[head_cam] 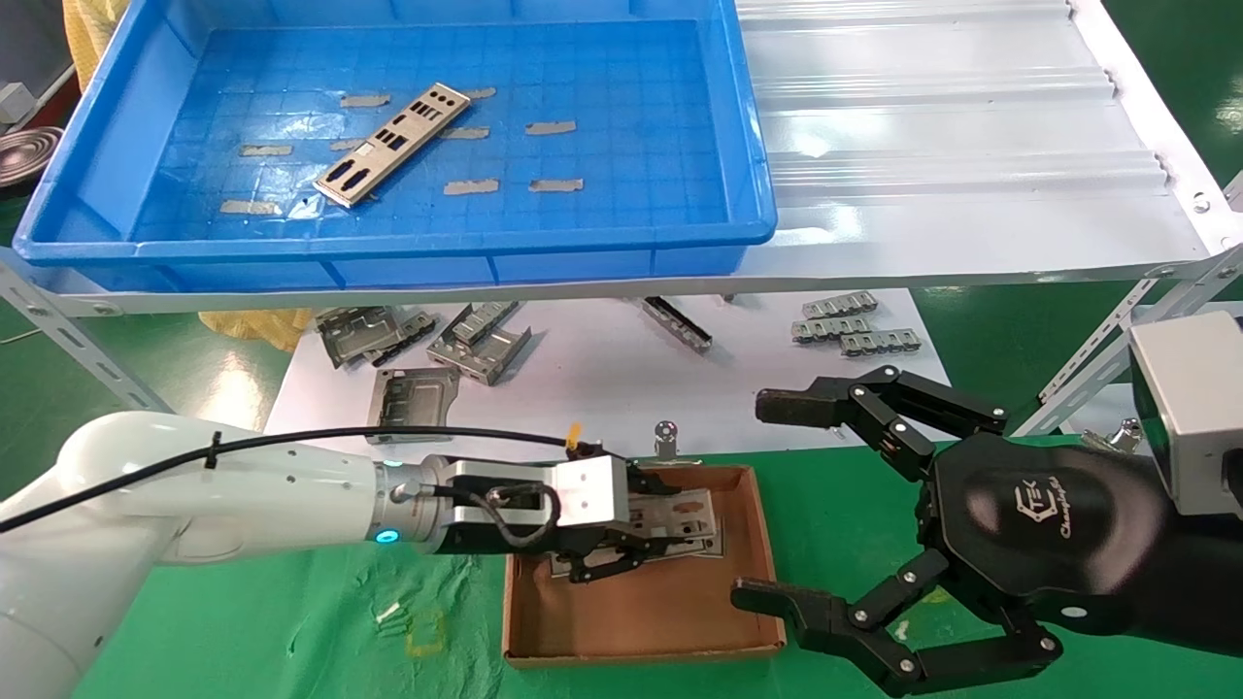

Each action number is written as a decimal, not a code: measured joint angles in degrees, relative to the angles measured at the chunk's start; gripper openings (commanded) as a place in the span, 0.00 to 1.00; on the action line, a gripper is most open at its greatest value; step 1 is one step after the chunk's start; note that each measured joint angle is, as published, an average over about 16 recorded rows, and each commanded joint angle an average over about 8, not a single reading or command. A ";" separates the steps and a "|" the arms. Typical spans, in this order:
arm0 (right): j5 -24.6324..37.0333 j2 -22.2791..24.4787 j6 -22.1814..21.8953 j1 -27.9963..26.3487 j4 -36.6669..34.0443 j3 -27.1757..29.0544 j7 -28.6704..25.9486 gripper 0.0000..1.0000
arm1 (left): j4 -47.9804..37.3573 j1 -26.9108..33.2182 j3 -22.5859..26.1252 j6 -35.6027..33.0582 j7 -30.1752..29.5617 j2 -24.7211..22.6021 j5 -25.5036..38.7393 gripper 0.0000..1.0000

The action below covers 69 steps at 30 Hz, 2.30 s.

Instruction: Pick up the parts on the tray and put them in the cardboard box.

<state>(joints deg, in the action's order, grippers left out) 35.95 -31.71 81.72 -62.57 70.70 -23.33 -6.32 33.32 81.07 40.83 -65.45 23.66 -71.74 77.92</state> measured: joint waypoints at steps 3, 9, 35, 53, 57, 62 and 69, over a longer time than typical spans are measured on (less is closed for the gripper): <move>0.00 0.00 0.00 0.00 0.00 0.00 0.00 1.00 | -0.90 0.12 0.10 -0.29 1.00 -0.21 0.12 1.00; 0.00 0.00 0.00 0.00 0.00 0.00 0.00 1.00 | -2.04 0.53 -0.19 -1.43 2.13 -0.26 -0.54 1.00; -0.01 0.01 -0.02 0.01 -0.01 0.01 0.00 1.00 | -5.88 -0.21 -6.89 -16.13 -11.24 5.97 -15.86 1.00; -0.01 0.01 -0.02 0.01 -0.01 0.01 0.00 1.00 | 5.09 -4.67 -10.97 -16.74 -16.38 13.03 -20.20 1.00; -0.01 0.01 -0.02 0.01 -0.01 0.01 0.00 1.00 | 8.19 -5.98 -12.19 -17.05 -17.97 15.12 -21.60 1.00; -0.01 0.01 -0.02 0.01 -0.01 0.01 0.00 1.00 | 12.06 -7.61 -13.71 -17.44 -19.96 17.73 -23.35 1.00; -0.01 0.01 -0.02 0.01 -0.01 0.01 0.00 1.00 | 17.48 -9.90 -15.84 -17.98 -22.73 21.38 -25.79 1.00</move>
<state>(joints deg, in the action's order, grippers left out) 35.94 -31.71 81.71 -62.56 70.69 -23.33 -6.32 50.80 71.17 24.99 -83.43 0.93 -50.36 52.13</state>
